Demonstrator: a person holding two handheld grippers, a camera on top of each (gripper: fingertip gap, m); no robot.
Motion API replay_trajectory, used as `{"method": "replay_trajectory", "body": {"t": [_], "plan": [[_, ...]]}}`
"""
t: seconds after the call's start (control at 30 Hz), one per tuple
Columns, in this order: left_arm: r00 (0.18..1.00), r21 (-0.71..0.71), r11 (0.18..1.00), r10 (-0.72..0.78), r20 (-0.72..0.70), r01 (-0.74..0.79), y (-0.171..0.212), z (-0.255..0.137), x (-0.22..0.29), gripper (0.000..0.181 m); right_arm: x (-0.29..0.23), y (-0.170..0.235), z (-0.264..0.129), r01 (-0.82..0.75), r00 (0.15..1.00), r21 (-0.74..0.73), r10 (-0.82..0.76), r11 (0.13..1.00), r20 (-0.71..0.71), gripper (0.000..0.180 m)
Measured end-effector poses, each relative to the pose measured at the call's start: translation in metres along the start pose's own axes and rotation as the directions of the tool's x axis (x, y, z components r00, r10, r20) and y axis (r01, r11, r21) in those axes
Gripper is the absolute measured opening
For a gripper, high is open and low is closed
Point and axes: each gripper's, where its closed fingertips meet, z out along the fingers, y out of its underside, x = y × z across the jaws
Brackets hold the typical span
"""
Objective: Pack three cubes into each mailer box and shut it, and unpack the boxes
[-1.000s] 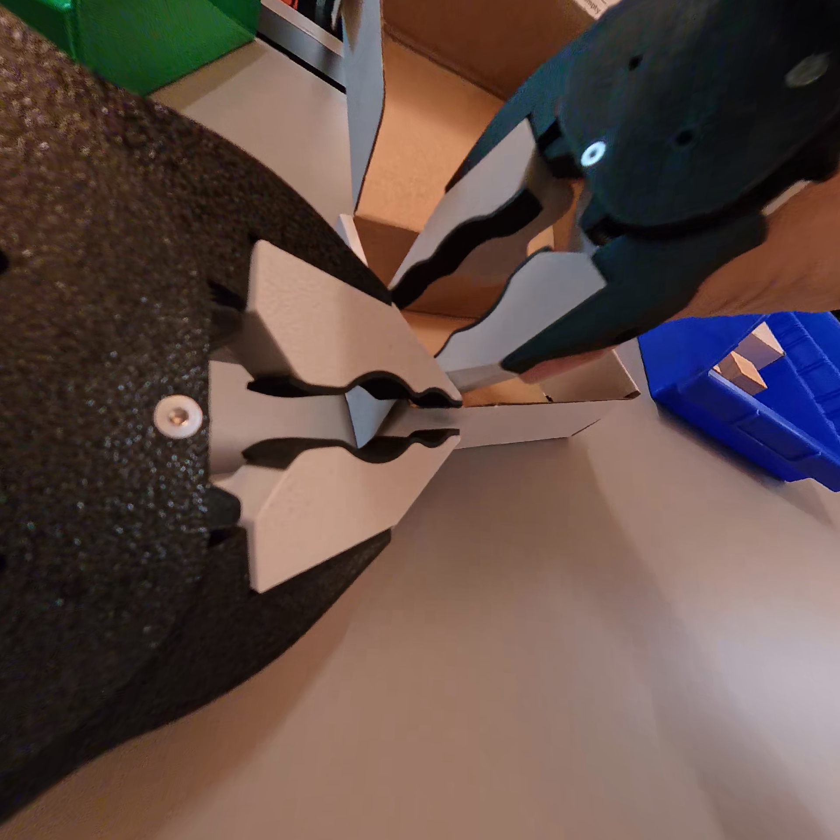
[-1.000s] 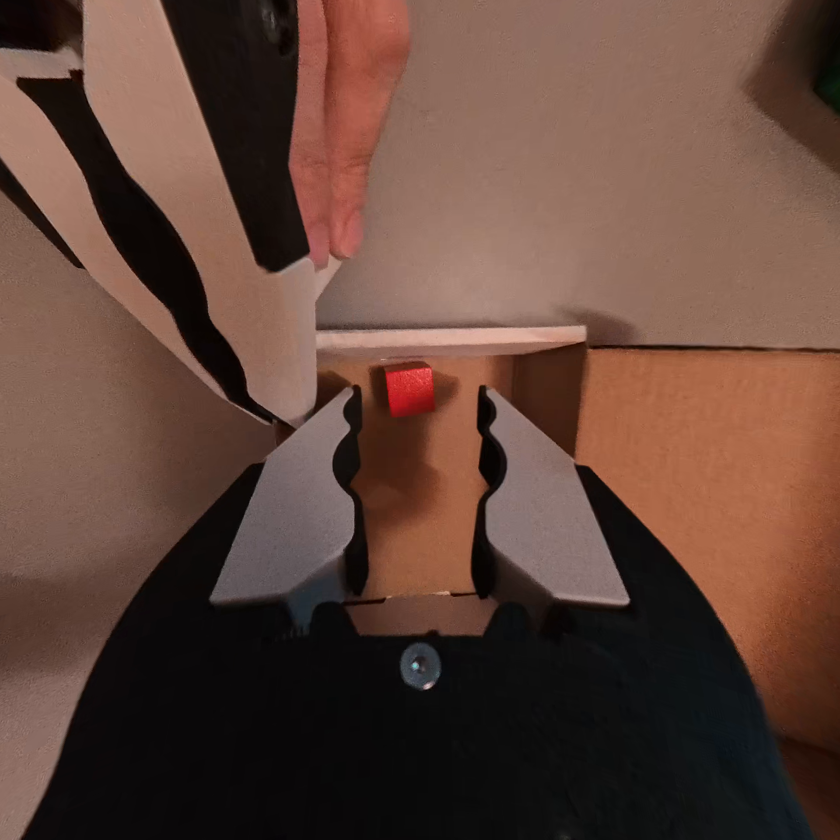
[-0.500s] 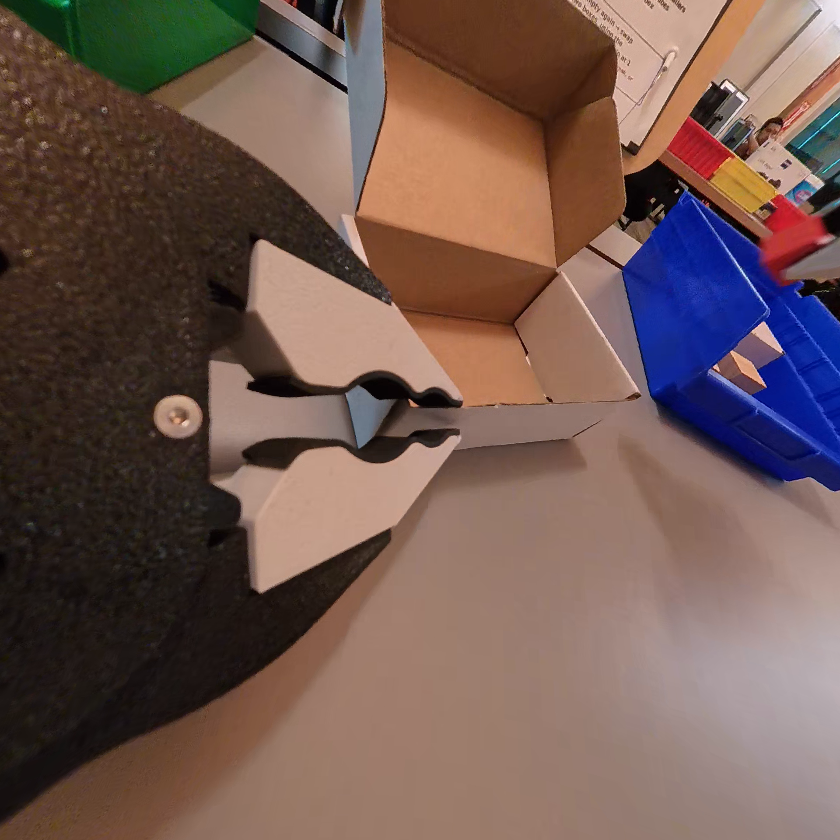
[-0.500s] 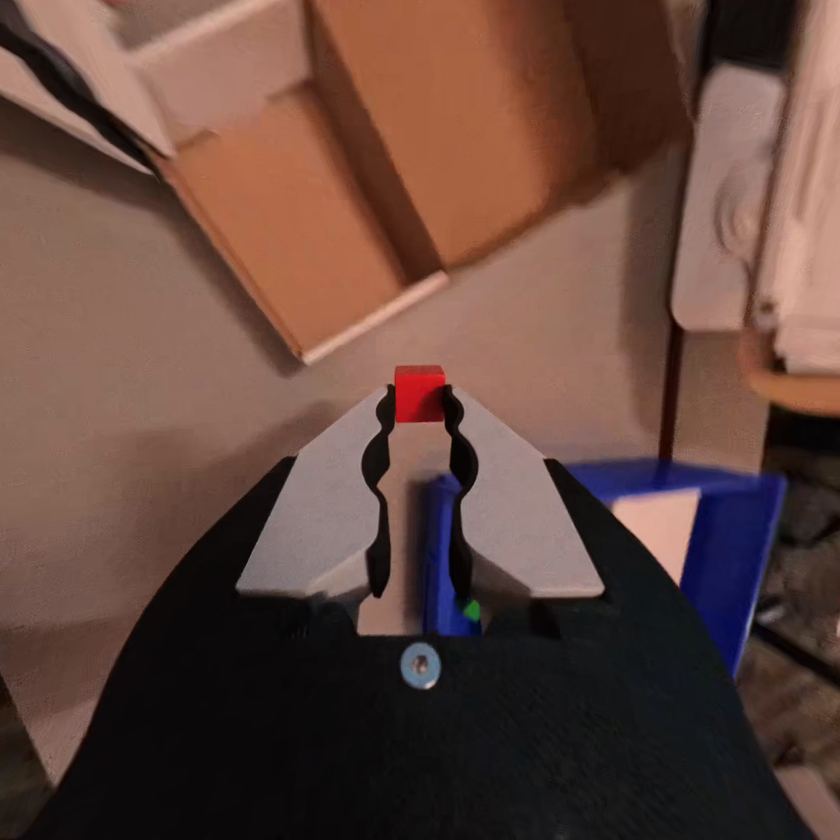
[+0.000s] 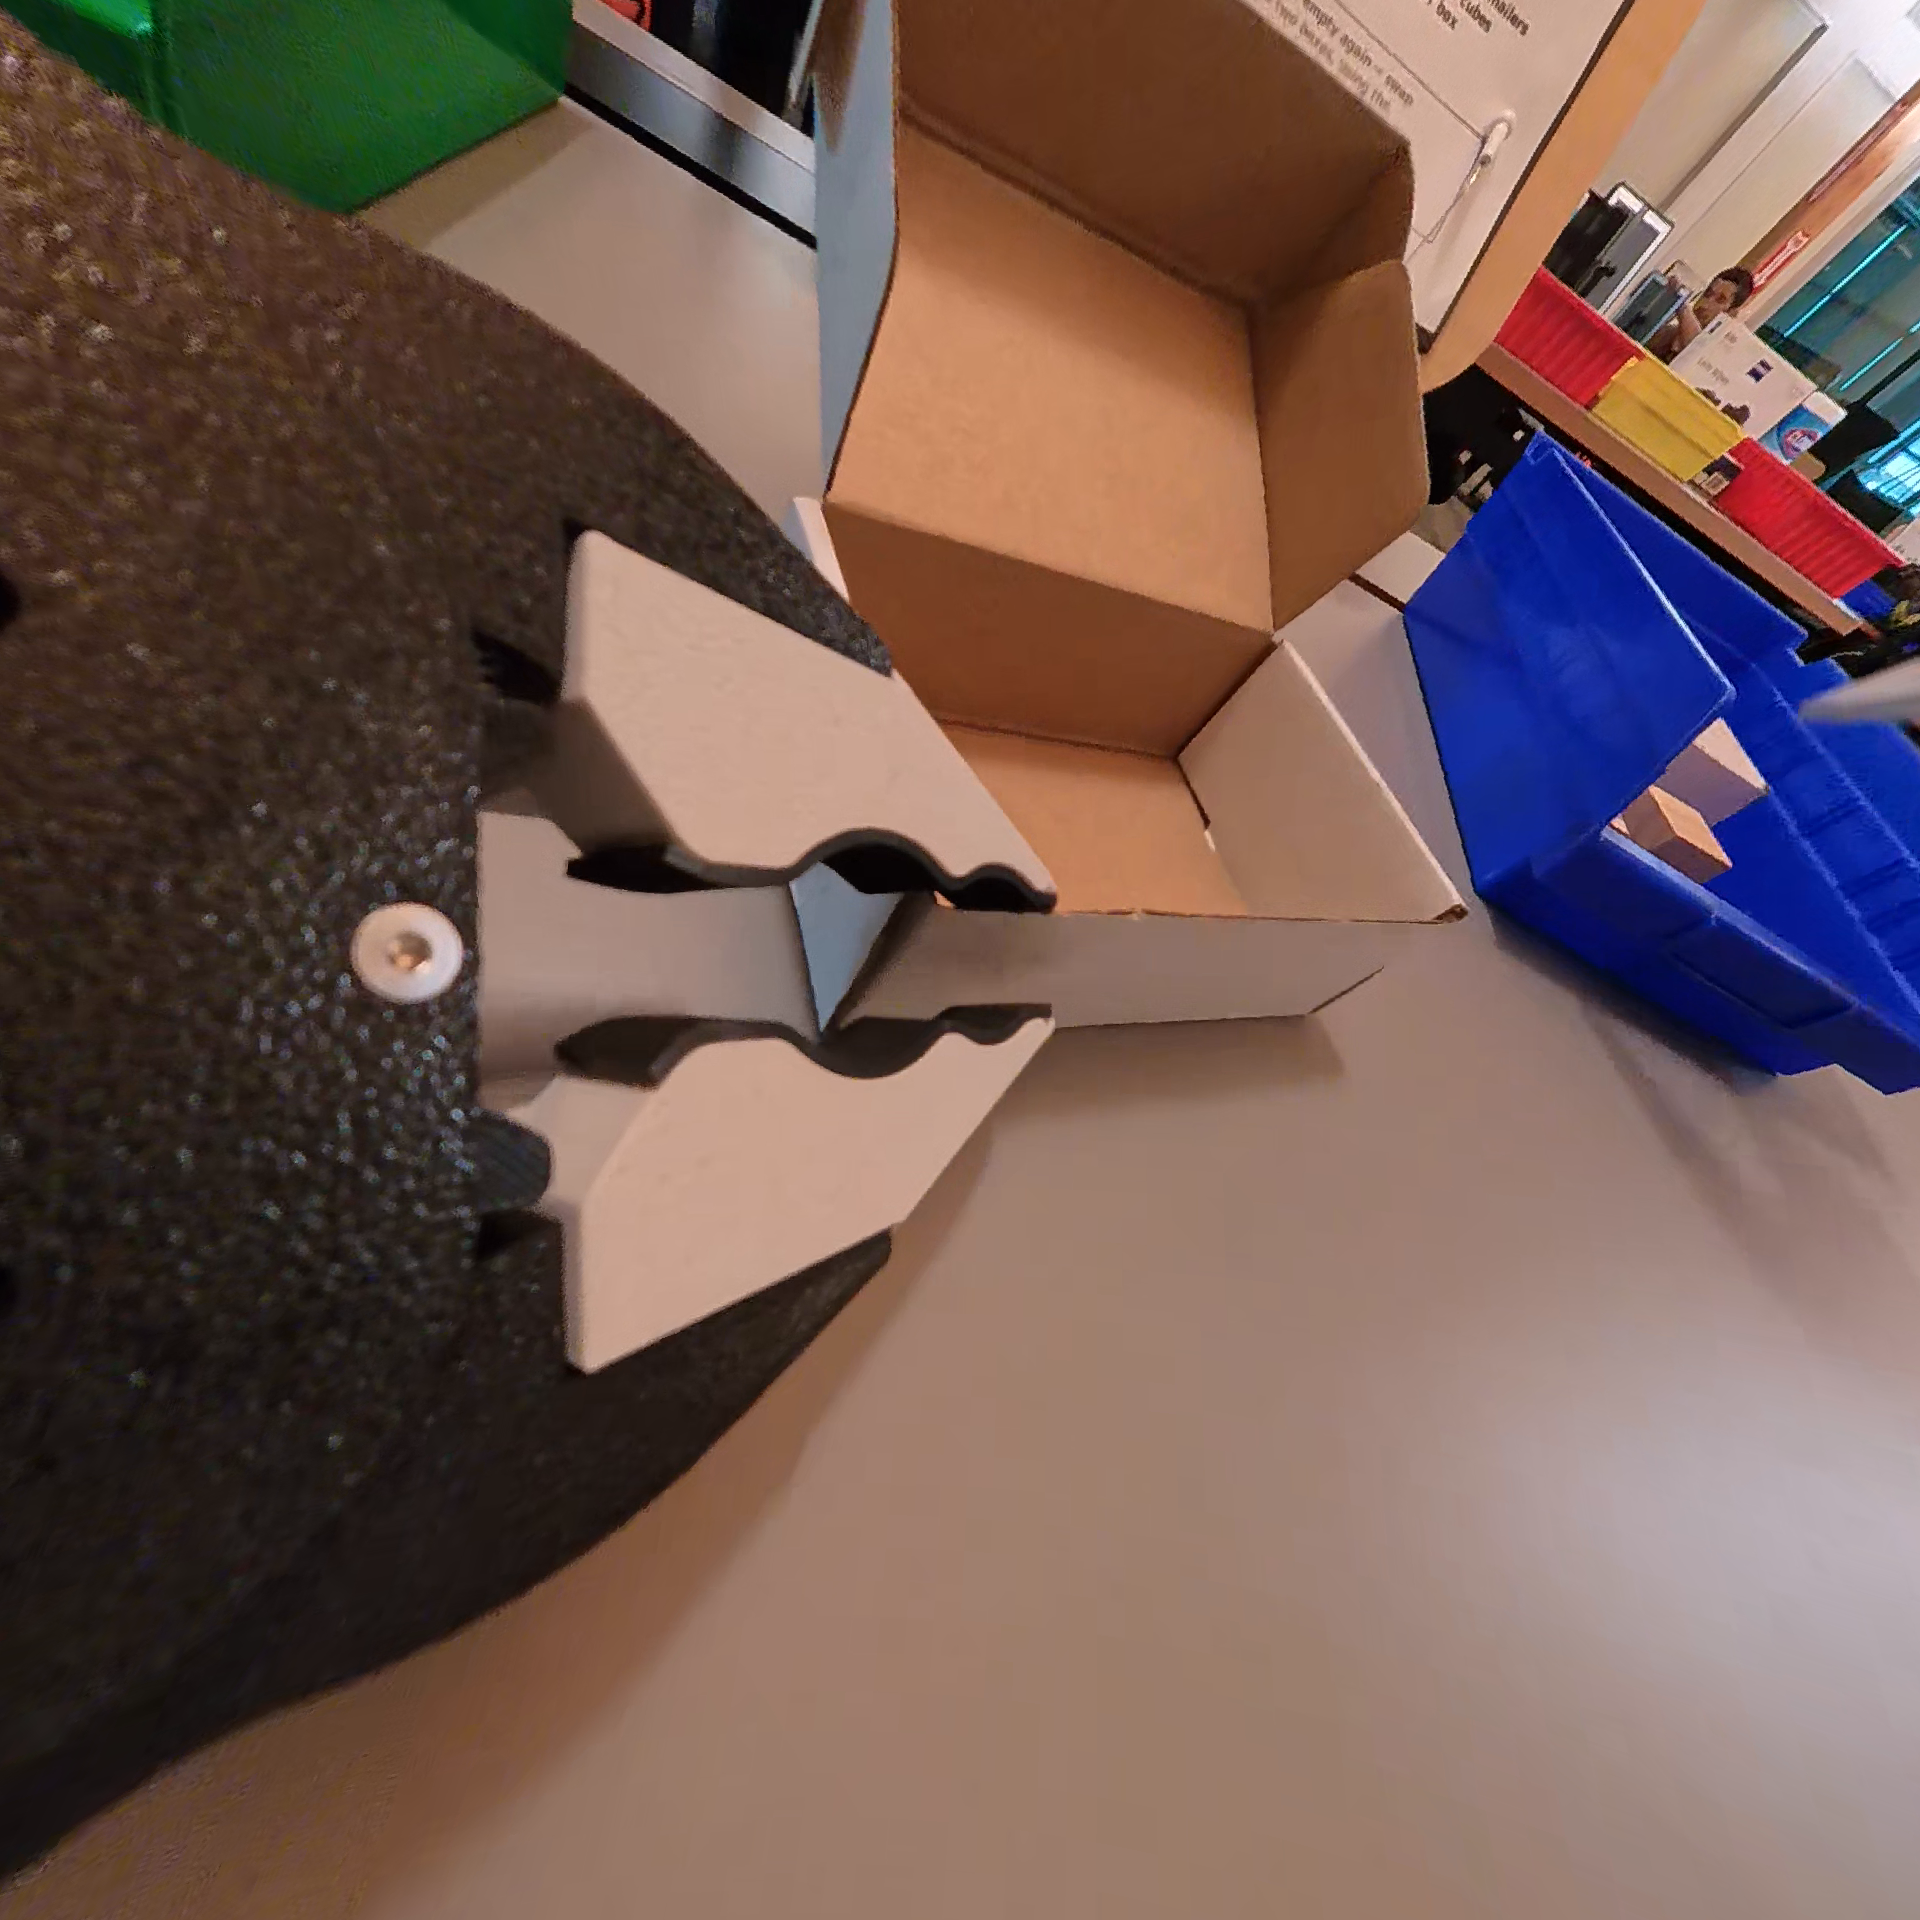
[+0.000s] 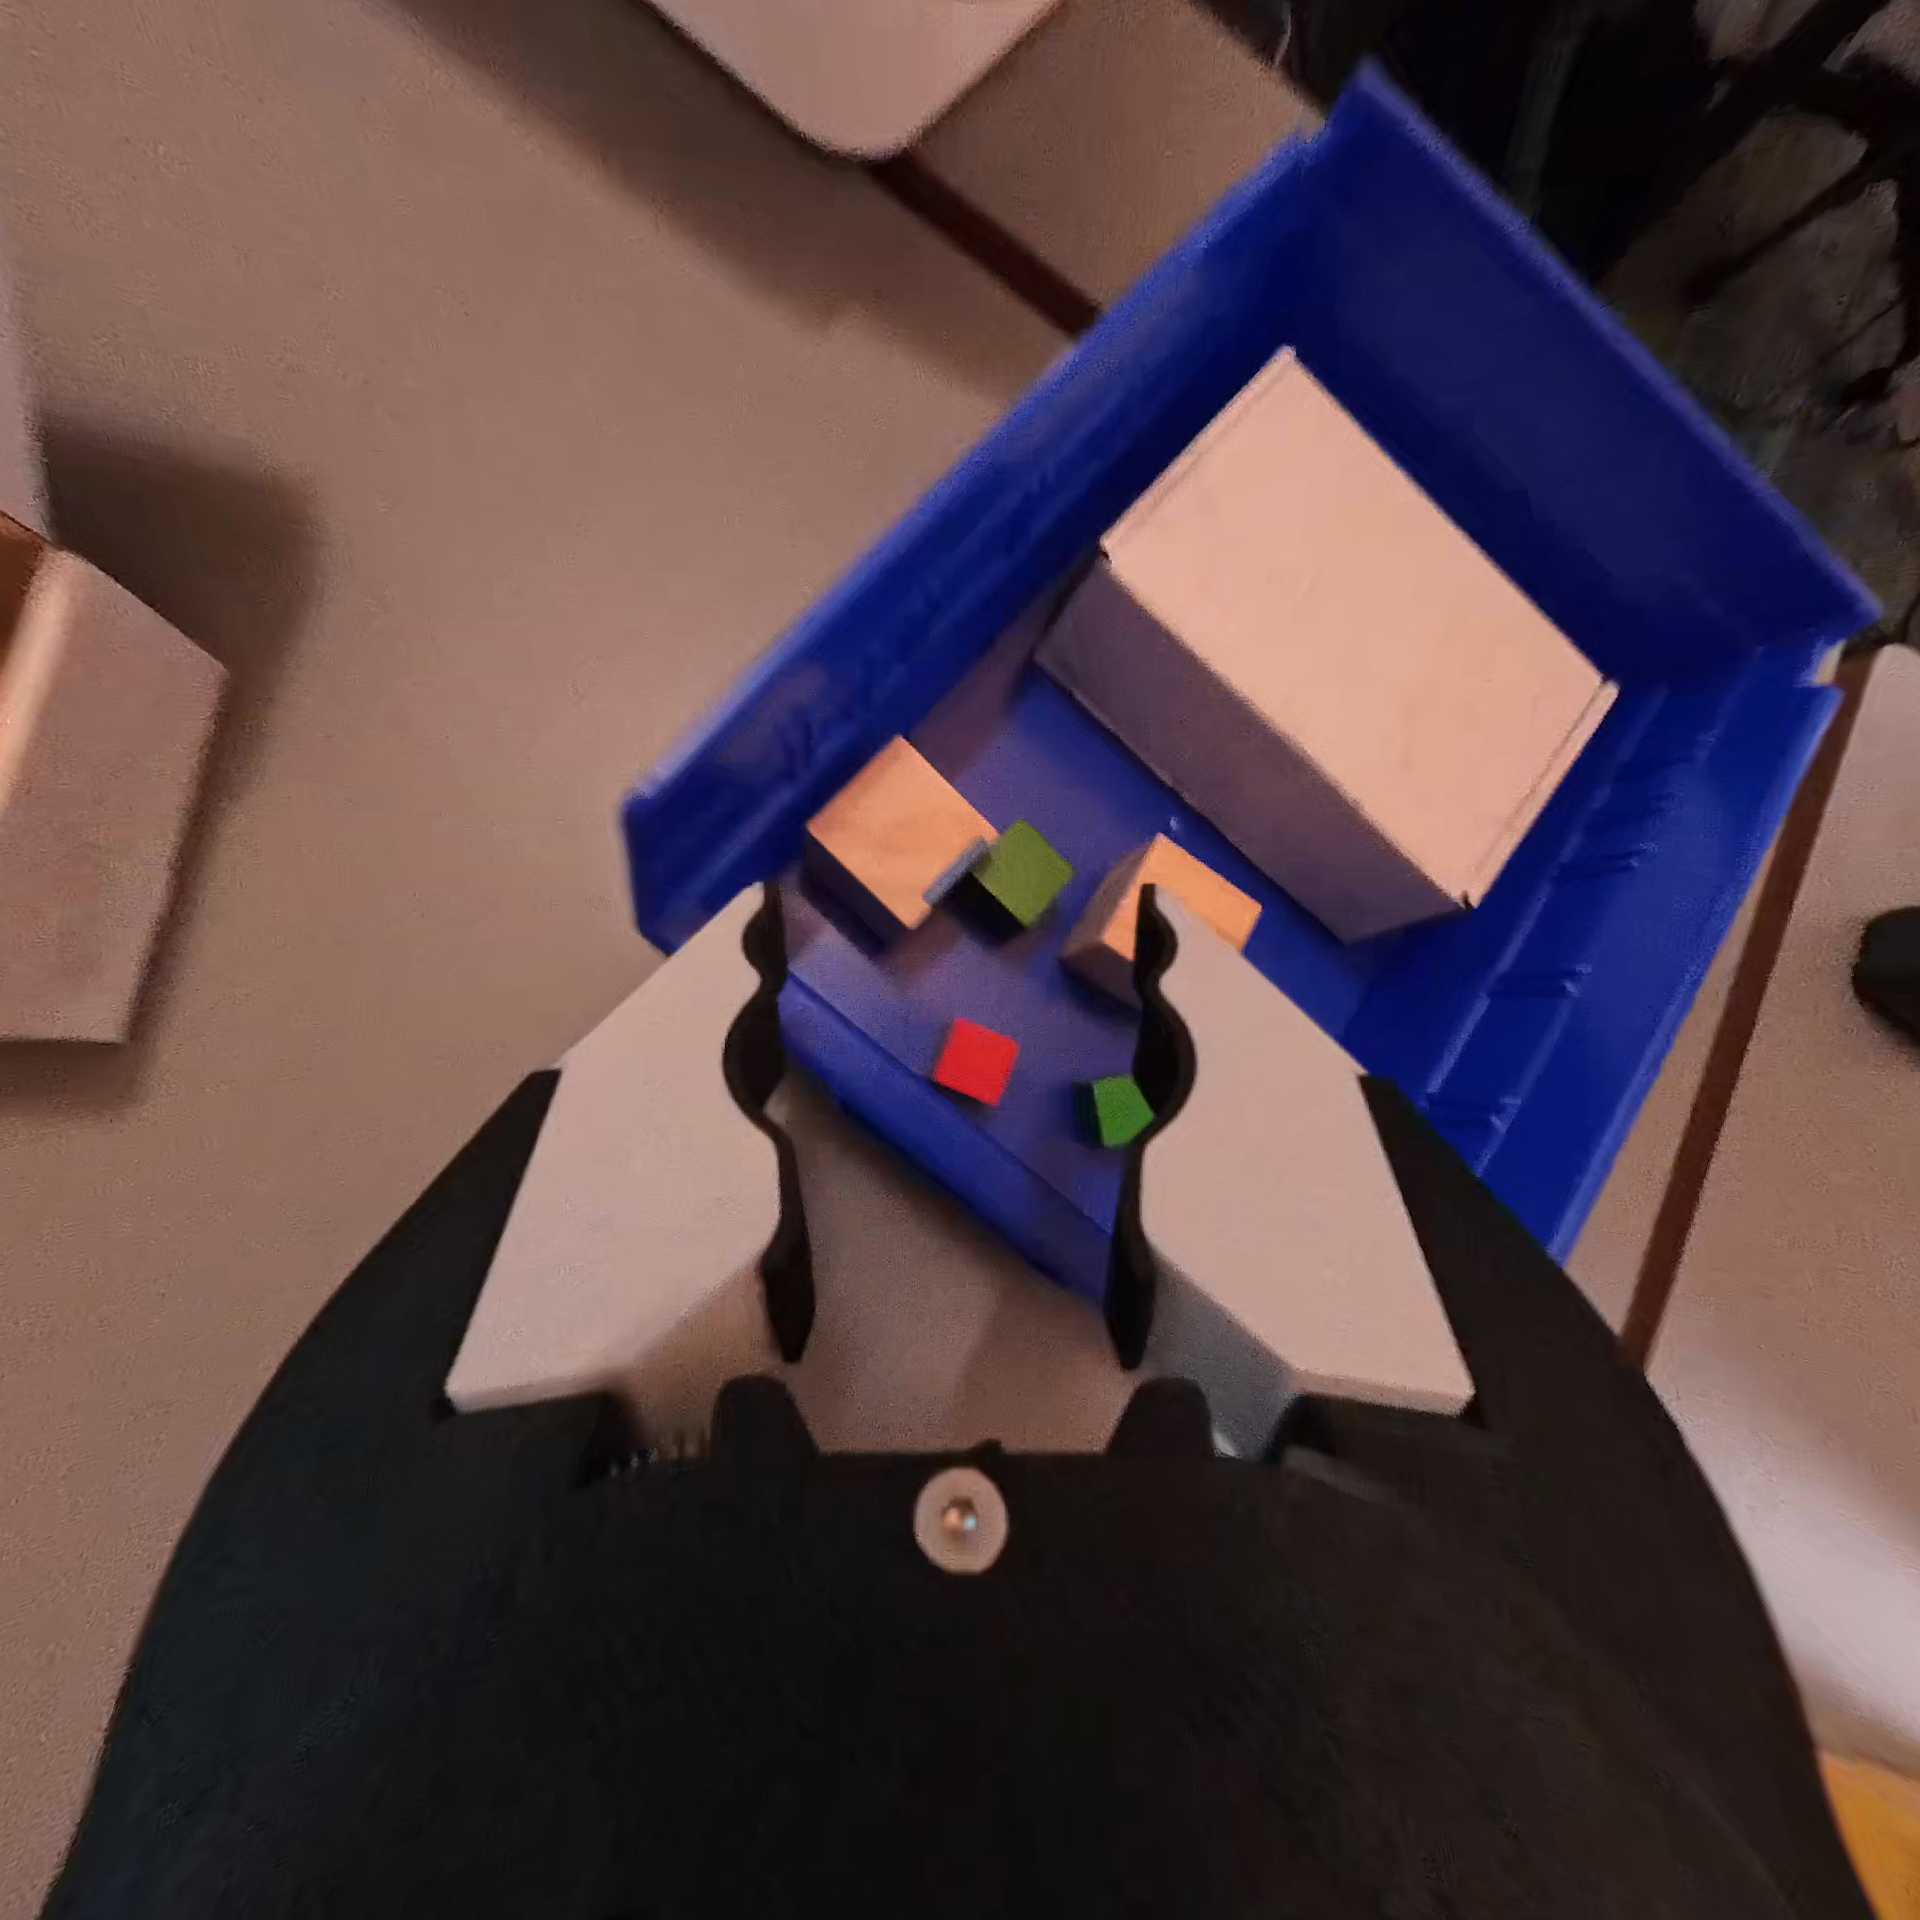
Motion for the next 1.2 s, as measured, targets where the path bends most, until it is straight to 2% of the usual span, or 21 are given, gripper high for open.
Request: {"method": "replay_trajectory", "body": {"t": [0.07,0.17,0.23,0.3,0.37,0.43,0.5,0.57,0.67,0.7,0.83,1.0,1.1,1.2], "plan": [[1.000,0.026,0.999,-0.021,0.008,0.021,-0.005,-0.002,-0.004,0.021,-0.038,-0.038,-0.017,-0.016,0.996,0.178,0.001,0.984,0.088,0.044],[0.985,0.136,0.980,-0.157,0.073,0.146,-0.030,-0.015,-0.033,0.022,-0.105,-0.088,-0.032,-0.027,0.970,0.398,-0.072,0.917,0.231,0.035],[0.930,0.221,0.931,-0.329,0.165,0.290,-0.045,-0.030,-0.074,0.021,-0.131,-0.105,-0.022,-0.045,0.959,0.419,-0.078,0.907,0.273,0.035],[0.805,0.222,0.867,-0.498,0.324,0.446,-0.032,-0.042,-0.120,0.018,-0.149,-0.112,-0.002,-0.052,0.950,0.379,-0.071,0.924,0.303,0.038],[0.720,0.156,0.830,-0.545,0.430,0.535,-0.009,-0.044,-0.146,0.020,-0.158,-0.114,0.021,-0.032,0.953,0.317,-0.067,0.948,0.296,0.037],[0.688,0.098,0.814,-0.542,0.483,0.572,0.002,-0.039,-0.159,0.020,-0.159,-0.114,0.039,-0.015,0.964,0.276,-0.059,0.961,0.259,0.032],[0.697,0.028,0.818,-0.507,0.507,0.575,0.009,-0.030,-0.164,0.018,-0.163,-0.115,0.047,-0.008,0.969,0.268,-0.059,0.963,0.239,0.022],[0.711,-0.039,0.816,-0.478,0.516,0.577,0.016,-0.018,-0.164,0.016,-0.167,-0.113,0.052,0.023,0.969,0.262,-0.086,0.965,0.230,0.003],[0.708,-0.093,0.804,-0.455,0.540,0.588,0.025,-0.009,-0.165,0.016,-0.172,-0.113,0.054,0.032,0.970,0.273,-0.096,0.962,0.225,0.003],[0.700,-0.087,0.802,-0.457,0.549,0.591,0.026,-0.008,-0.167,0.007,-0.173,-0.113,0.054,0.033,0.970,0.278,-0.098,0.960,0.224,0.003],[0.677,-0.030,0.826,-0.440,0.589,0.563,0.023,-0.012,-0.174,0.002,-0.179,-0.117,0.044,-0.004,0.971,0.355,-0.082,0.935,0.227,0.003],[0.718,0.083,0.936,-0.318,0.620,0.343,-0.002,-0.020,-0.173,0.001,-0.185,-0.110,0.031,-0.071,0.984,0.466,-0.015,0.882,0.178,0.004],[0.736,0.093,0.963,-0.255,0.627,0.254,0.001,-0.026,-0.156,0.001,-0.192,-0.097,0.013,-0.154,0.982,0.557,0.062,0.816,0.181,0.003],[0.749,0.162,0.964,-0.267,0.606,0.212,-0.002,-0.032,-0.136,0.000,-0.202,-0.083,-0.008,-0.184,0.981,0.641,0.102,0.745,0.163,0.003]]}}
